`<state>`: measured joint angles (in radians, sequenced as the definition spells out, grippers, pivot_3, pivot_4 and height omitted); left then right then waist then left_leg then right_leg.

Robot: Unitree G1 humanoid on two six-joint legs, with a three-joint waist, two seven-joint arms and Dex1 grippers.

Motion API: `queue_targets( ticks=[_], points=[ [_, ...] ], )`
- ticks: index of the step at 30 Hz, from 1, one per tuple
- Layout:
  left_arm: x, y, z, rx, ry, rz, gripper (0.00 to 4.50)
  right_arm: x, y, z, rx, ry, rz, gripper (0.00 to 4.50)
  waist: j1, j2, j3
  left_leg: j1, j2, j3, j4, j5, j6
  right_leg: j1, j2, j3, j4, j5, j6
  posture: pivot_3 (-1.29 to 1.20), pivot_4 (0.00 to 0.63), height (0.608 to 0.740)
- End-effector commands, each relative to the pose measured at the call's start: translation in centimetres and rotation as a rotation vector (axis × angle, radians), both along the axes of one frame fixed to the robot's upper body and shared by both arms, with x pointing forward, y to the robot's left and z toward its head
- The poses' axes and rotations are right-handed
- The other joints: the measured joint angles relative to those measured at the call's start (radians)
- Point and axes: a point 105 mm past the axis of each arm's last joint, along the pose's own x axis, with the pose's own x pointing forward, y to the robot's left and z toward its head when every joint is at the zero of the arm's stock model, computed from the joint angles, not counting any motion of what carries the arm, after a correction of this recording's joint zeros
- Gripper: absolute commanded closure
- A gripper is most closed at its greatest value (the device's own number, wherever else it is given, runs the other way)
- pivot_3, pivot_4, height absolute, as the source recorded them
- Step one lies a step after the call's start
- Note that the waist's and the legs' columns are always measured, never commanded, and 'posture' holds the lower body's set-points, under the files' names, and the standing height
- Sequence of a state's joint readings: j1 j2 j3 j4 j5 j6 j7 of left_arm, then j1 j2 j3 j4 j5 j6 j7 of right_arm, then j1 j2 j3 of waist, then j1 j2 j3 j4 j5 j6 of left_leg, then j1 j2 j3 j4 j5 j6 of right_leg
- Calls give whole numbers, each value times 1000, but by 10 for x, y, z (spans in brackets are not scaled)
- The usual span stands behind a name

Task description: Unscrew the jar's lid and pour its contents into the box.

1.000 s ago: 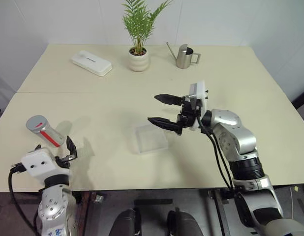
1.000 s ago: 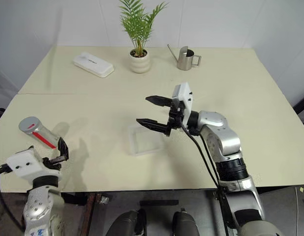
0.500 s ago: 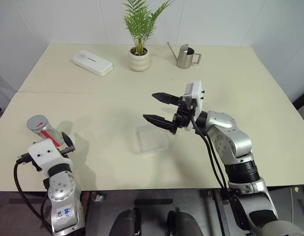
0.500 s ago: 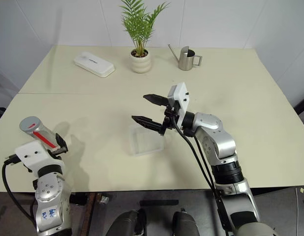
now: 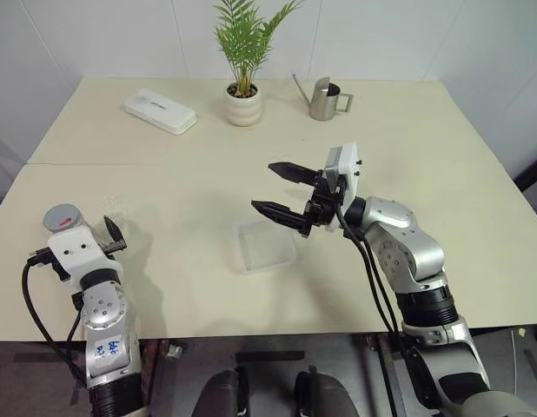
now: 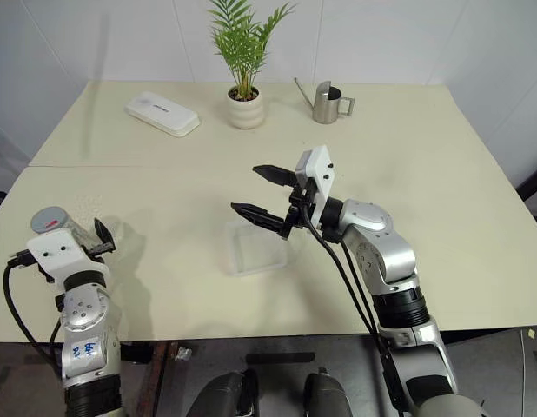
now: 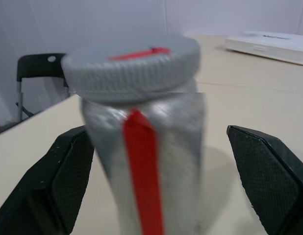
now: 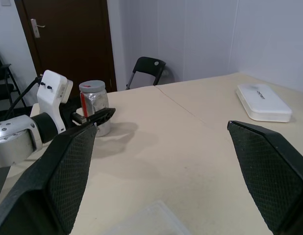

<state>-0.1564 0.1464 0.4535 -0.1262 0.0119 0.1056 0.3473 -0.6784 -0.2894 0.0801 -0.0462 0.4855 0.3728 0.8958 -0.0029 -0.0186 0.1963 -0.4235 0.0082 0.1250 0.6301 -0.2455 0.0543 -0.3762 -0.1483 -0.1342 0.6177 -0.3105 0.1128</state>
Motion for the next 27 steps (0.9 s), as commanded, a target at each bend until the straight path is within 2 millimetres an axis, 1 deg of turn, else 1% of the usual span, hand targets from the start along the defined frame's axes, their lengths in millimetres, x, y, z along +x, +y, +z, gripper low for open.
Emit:
queue_targets(
  ticks=[1,4,9,10,14,15,17,19,21,22,24,27],
  points=[
    [-3,10,12,30,-49,38,22,-6,1,12,29,-50,12,0,0,0,0,0,0,0,0,0,0,0,0,0,0,0,0,0,150,740],
    [-2,11,14,35,-59,39,613,-6,0,12,31,-52,8,0,0,0,0,0,0,0,0,0,0,0,0,0,0,0,0,0,150,740],
    [2,11,15,33,-62,24,2176,-5,0,11,38,-54,-1,0,1,0,0,0,0,0,0,0,-1,0,0,0,0,0,0,0,150,740],
    [3,11,14,29,-59,18,2415,-5,0,11,39,-54,-3,0,1,0,0,0,0,0,0,0,-1,0,0,0,0,0,0,0,150,740],
    [7,4,15,-25,-89,-40,2427,-4,-1,11,42,-55,-14,0,0,0,0,0,0,0,0,-1,-2,0,0,0,0,0,0,0,150,740],
    [9,1,17,-29,-95,-68,2427,-4,-2,11,42,-56,-20,0,1,0,0,0,0,0,0,-1,-2,0,0,0,0,0,0,0,150,740],
    [15,-9,30,-21,-122,-160,2427,-3,-5,13,46,-59,-33,0,2,0,0,0,0,0,0,-1,-2,0,0,0,0,0,0,0,150,740],
    [25,-28,50,6,-154,-330,2427,-2,-8,18,58,-57,-46,0,2,0,0,0,0,0,0,-1,-2,0,0,0,0,0,0,0,150,740],
    [35,-55,70,43,-169,-563,2427,-1,-7,28,60,-62,-50,0,1,0,0,0,0,0,0,0,-3,0,0,0,1,0,0,0,150,740],
    [37,-66,76,67,-167,-658,2427,-2,-6,32,54,-61,-50,0,0,0,0,0,0,0,0,0,-3,0,0,0,1,0,0,0,150,740],
    [39,-81,83,130,-141,-778,2427,-2,-2,38,41,-46,-50,0,-2,0,0,0,0,0,0,0,-4,-1,0,0,1,0,0,0,150,740],
    [39,-108,85,208,-82,-999,2427,-3,7,52,44,-32,-31,0,-15,0,0,1,0,1,-1,0,-4,-1,1,0,1,0,0,0,150,740]
  ],
)
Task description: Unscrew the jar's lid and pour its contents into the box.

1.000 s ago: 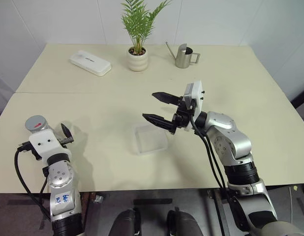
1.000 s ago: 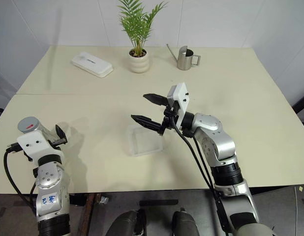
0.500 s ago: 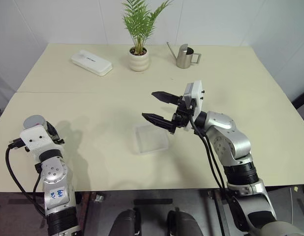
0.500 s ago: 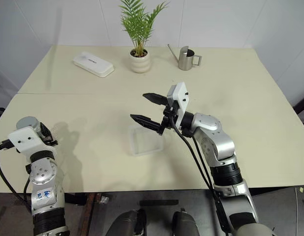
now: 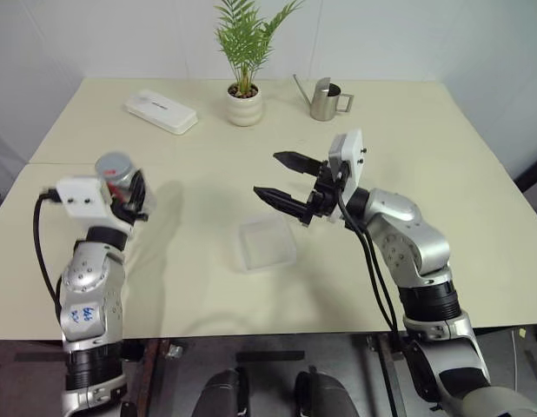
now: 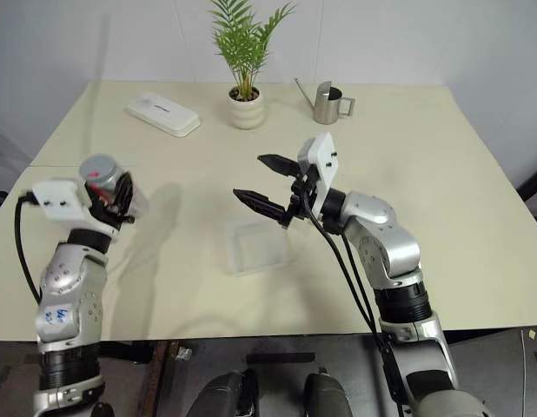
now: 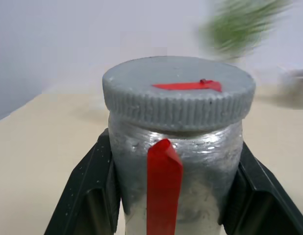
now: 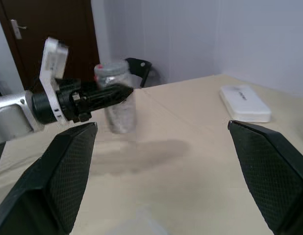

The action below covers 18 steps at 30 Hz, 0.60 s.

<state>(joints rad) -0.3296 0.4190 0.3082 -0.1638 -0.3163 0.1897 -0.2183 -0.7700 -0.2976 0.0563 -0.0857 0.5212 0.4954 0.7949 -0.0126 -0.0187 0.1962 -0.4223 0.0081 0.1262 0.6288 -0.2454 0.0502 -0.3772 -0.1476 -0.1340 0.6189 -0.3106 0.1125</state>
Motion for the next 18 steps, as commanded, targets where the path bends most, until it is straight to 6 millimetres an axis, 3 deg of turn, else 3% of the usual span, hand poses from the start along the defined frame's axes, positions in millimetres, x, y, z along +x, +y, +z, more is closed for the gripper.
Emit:
queue_targets(
  ticks=[1,5,7,12,18],
  points=[
    [-5,-31,4,74,14,-241,2427,-8,7,26,23,-37,23,0,-8,0,0,0,0,0,0,1,1,0,1,0,0,0,0,0,150,740],
    [-16,-85,0,194,82,-649,2427,-14,32,35,-36,-40,73,0,-16,0,0,-1,1,0,-1,2,3,-1,2,0,0,-1,-1,0,150,740],
    [-18,-97,-2,231,93,-743,2427,-16,41,36,-51,-36,90,0,-16,0,0,-1,2,1,-1,2,2,-2,4,0,1,-1,-1,0,150,740],
    [-19,-115,3,228,86,-835,2427,-19,53,29,-99,-10,103,0,-16,0,0,-1,2,2,-1,2,3,-2,8,1,1,-1,-1,0,150,740],
    [-19,-120,2,229,83,-851,2427,-20,59,20,-135,16,102,0,-16,0,0,-1,3,2,0,2,3,-2,8,2,1,-1,-1,0,150,740]
  ],
)
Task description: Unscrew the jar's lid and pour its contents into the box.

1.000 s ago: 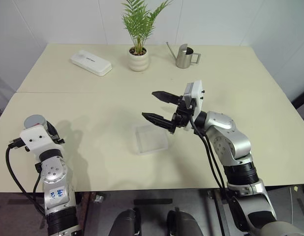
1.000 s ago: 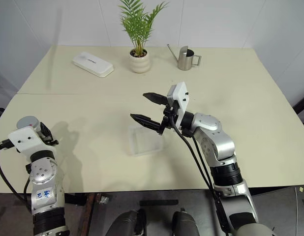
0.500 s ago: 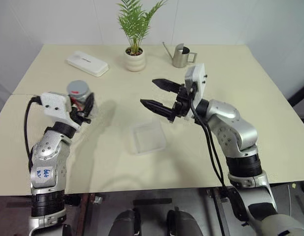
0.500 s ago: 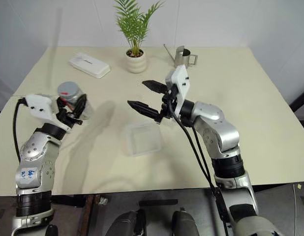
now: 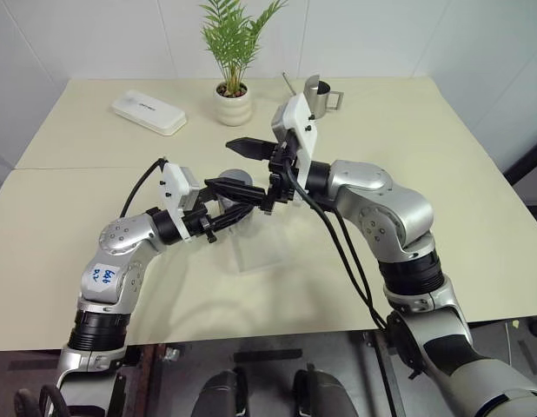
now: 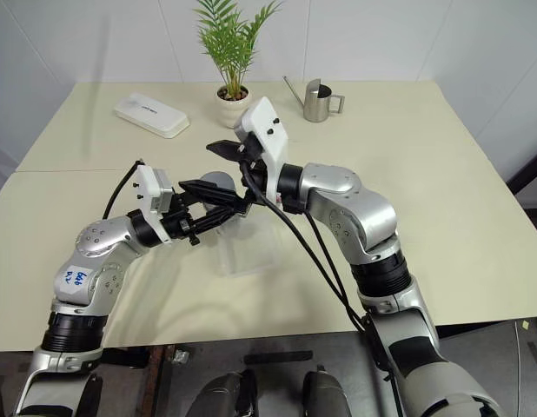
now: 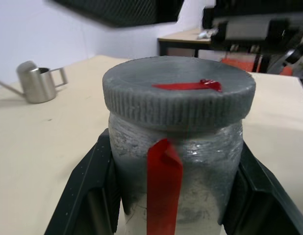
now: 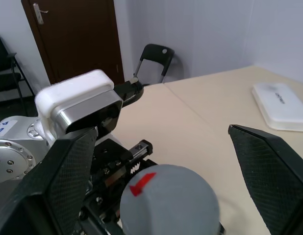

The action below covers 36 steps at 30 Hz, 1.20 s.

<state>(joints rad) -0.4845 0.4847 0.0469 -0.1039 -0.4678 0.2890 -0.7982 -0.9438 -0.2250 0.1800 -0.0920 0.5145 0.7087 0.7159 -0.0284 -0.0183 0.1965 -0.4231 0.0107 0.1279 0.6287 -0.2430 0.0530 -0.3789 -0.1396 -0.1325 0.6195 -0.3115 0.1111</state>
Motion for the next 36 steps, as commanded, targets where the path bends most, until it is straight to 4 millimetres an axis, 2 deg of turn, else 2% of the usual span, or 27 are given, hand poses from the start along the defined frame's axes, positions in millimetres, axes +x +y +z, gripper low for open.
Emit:
queue_targets(
  ticks=[1,7,14,17,20,21,28,32,35,36],
  points=[
    [-3,-4,12,-10,-48,-20,2427,-7,3,6,-6,-33,7,0,0,0,0,0,0,0,0,0,0,0,0,0,0,0,0,0,150,740],
    [-3,-1,12,-8,-56,-9,2427,-4,-4,-6,-47,-6,-12,0,0,0,0,0,0,0,0,0,0,0,-1,0,0,0,0,0,150,740],
    [-3,0,11,-8,-58,-2,2427,1,-10,-11,-50,4,-32,0,0,0,0,0,0,0,0,0,0,0,-1,0,0,0,0,0,150,740],
    [-4,-1,11,-8,-60,-5,2427,2,-13,-12,-39,10,-32,622,0,0,0,0,0,0,0,0,0,0,-1,0,0,0,0,0,150,740],
    [-4,-1,12,-8,-62,-7,2427,-3,-13,-11,-23,8,-3,1674,0,0,0,0,0,0,0,0,0,0,-1,0,0,0,0,0,150,740],
    [-4,-1,13,-10,-63,-8,2427,-7,-12,-10,-12,6,23,1863,0,0,0,0,0,0,0,0,0,0,-1,0,0,0,0,0,150,740],
    [-9,-6,19,-9,-75,-100,2427,-25,-10,-5,-6,-49,189,1866,2,0,0,0,0,0,0,0,0,0,0,0,0,0,0,0,150,740],
    [-14,-14,19,46,-75,-240,2427,-35,-15,1,-112,-124,374,1866,1,0,0,0,0,1,1,0,1,0,1,0,0,0,0,0,150,740],
    [-17,-19,18,80,-65,-323,2427,-35,-17,5,-171,-149,454,1866,0,0,0,0,1,1,1,0,1,0,2,0,0,0,0,0,150,740],
    [-19,-26,18,89,-62,-373,2427,-37,-17,7,-209,-166,505,1866,0,0,0,0,1,1,1,0,1,0,2,0,0,0,0,0,150,740]
  ],
)
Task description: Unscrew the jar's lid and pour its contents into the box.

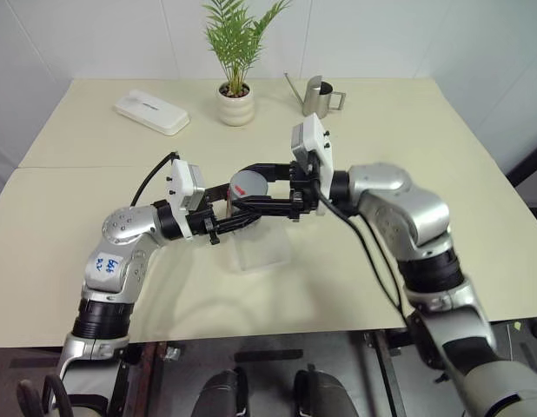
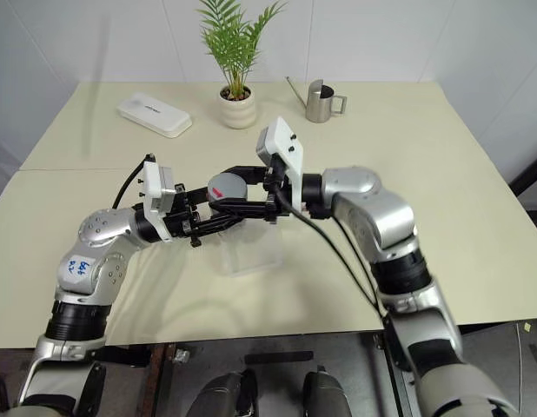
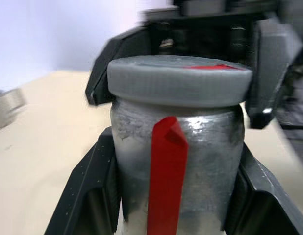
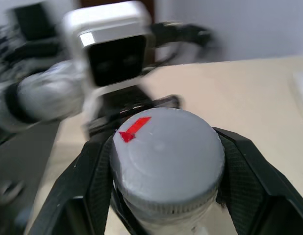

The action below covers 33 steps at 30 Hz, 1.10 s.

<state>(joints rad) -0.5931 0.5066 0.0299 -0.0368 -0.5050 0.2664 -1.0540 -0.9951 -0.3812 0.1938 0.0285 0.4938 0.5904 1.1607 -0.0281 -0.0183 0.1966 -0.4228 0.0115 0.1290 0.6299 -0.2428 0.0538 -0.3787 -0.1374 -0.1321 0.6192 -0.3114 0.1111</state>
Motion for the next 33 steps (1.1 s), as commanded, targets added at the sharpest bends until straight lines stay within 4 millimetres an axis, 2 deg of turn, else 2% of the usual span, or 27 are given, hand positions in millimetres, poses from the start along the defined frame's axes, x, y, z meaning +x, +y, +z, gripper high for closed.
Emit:
queue_targets(
  ticks=[1,5,8,16,17,21,27,33],
  points=[
    [-7,-17,2,34,-3,-141,2427,-26,12,15,-69,-88,268,1866,0,0,0,0,0,0,0,0,0,0,0,0,0,0,0,0,150,740],
    [-16,-38,-2,68,11,-280,2427,-27,15,24,-133,-135,358,1866,-1,0,0,0,1,1,1,0,0,0,1,0,0,0,0,0,150,740],
    [-18,-46,-2,63,15,-308,2427,-28,16,28,-138,-144,386,1866,0,0,0,0,1,1,1,0,0,0,1,0,0,0,0,0,150,740],
    [-12,-31,0,46,15,-241,2427,-14,3,24,-93,-89,282,1866,0,0,0,0,1,0,2,0,0,0,1,0,1,0,0,0,150,740],
    [-11,-29,0,43,14,-231,2427,-11,1,24,-85,-71,258,1151,0,0,0,0,1,0,3,0,0,0,1,0,1,0,0,0,150,740],
    [-8,-18,3,32,11,-183,2427,-2,-10,29,-16,-76,177,35,0,0,0,0,1,0,3,0,0,0,1,0,1,0,0,0,150,740],
    [-2,-1,0,11,15,-90,2427,-4,-20,33,38,-84,128,35,0,0,0,0,1,0,2,0,0,0,1,0,1,0,0,0,150,740],
    [5,4,3,-42,8,-27,2427,-8,-12,24,62,-83,72,35,1,0,0,0,1,0,2,0,0,0,-1,0,1,0,0,0,150,740]
  ],
)
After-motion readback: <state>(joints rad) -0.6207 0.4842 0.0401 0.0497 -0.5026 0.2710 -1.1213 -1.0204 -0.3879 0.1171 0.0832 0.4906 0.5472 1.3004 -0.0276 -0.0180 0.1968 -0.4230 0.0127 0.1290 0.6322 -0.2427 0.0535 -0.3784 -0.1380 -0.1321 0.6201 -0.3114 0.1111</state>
